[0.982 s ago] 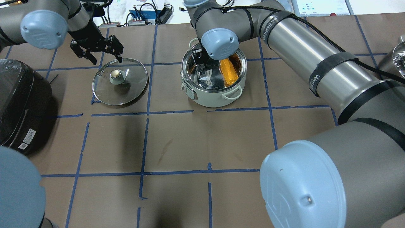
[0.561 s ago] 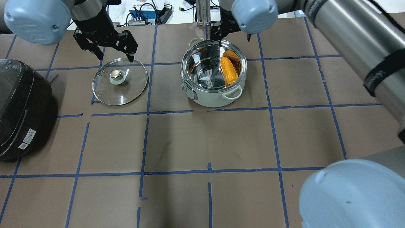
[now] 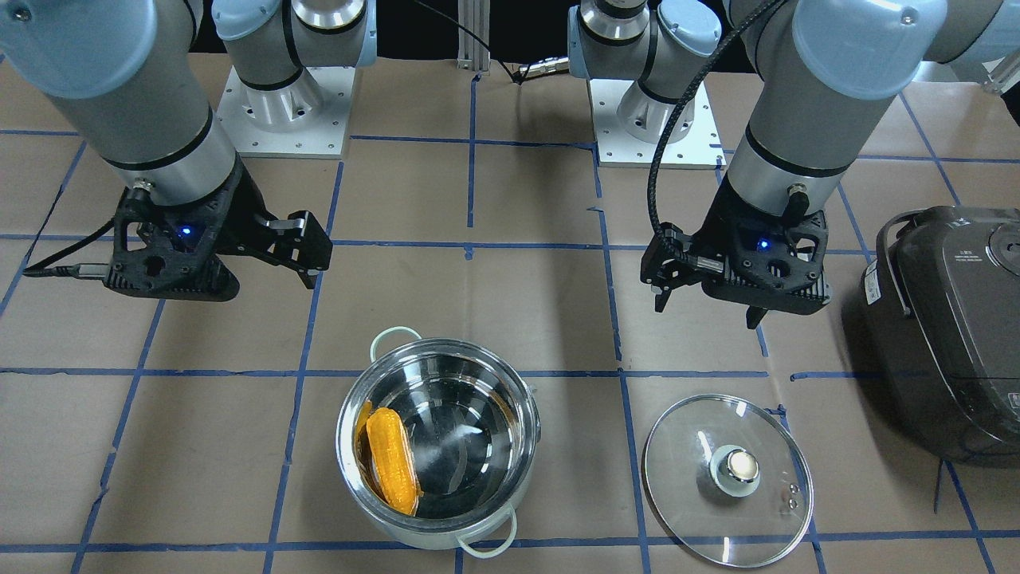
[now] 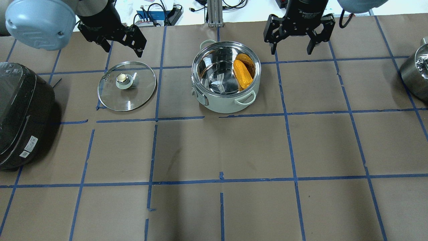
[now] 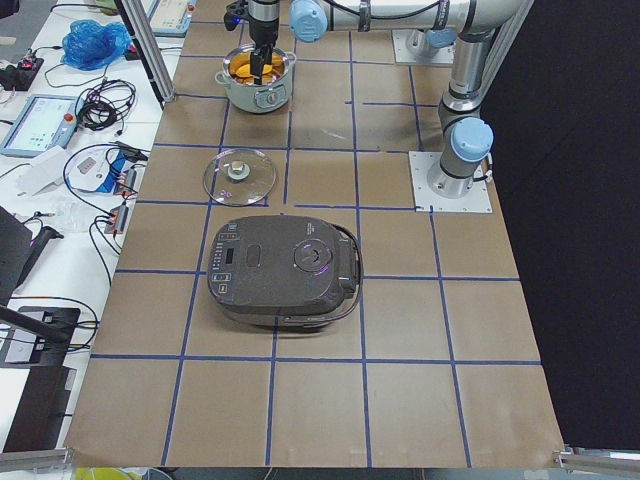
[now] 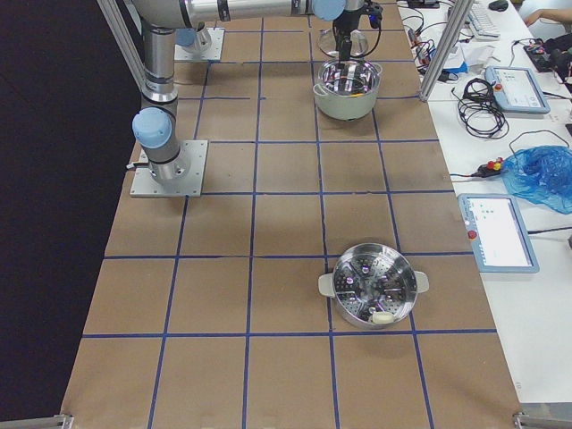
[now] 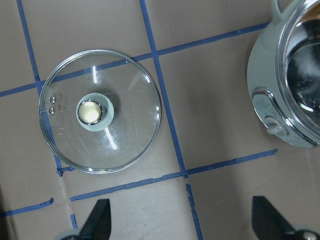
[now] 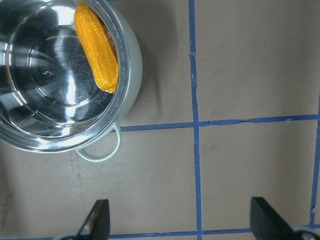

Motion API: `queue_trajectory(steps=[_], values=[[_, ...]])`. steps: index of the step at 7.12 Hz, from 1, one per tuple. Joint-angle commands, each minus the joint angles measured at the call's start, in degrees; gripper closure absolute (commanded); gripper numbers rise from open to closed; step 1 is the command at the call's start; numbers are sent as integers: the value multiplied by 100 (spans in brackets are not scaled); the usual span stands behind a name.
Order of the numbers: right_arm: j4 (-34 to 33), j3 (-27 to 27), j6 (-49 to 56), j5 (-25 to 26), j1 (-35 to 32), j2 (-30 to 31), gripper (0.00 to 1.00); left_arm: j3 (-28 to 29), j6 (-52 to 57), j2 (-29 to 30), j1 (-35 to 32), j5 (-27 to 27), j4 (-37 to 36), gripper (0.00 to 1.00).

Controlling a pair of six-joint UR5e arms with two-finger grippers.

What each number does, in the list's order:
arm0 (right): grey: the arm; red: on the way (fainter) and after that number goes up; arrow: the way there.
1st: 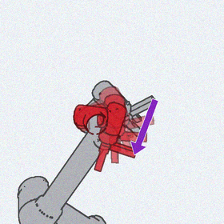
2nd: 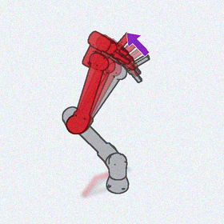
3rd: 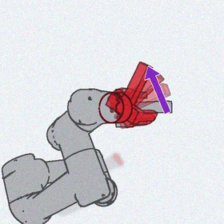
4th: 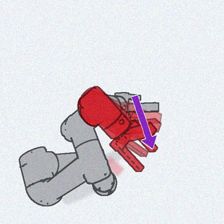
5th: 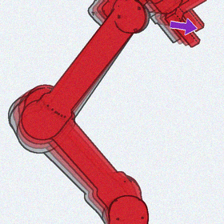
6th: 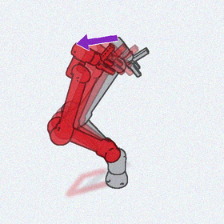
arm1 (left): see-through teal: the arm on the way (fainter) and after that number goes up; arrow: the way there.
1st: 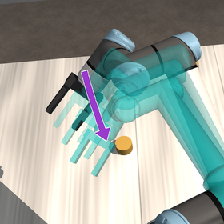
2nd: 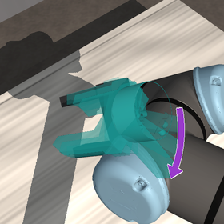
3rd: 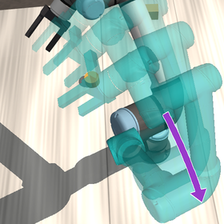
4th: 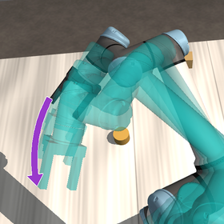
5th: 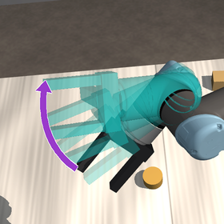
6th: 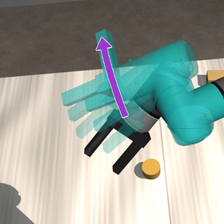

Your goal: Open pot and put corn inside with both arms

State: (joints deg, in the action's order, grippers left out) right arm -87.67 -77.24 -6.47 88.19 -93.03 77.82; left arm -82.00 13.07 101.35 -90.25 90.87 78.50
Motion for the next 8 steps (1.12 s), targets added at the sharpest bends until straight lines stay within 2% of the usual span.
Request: queue_trajectory(steps=[1, 4, 5, 6, 8], values=[[-172, -414, -3, -21, 83, 409, 1, -53, 47, -27, -10, -8, -45, 0], [-145, -432, 23, -21, 162, 410, 0, -70, 55, -80, 43, -78, -45, 0], [-137, -432, 23, -21, 162, 410, 0, -36, 99, 76, 78, 17, -533, 0], [-145, -441, 23, -21, 162, 401, 0, -62, 125, 52, 95, 10, -190, 0], [-163, -450, 14, -21, 136, 410, 0, -255, 196, -186, 34, -113, -204, 0]])
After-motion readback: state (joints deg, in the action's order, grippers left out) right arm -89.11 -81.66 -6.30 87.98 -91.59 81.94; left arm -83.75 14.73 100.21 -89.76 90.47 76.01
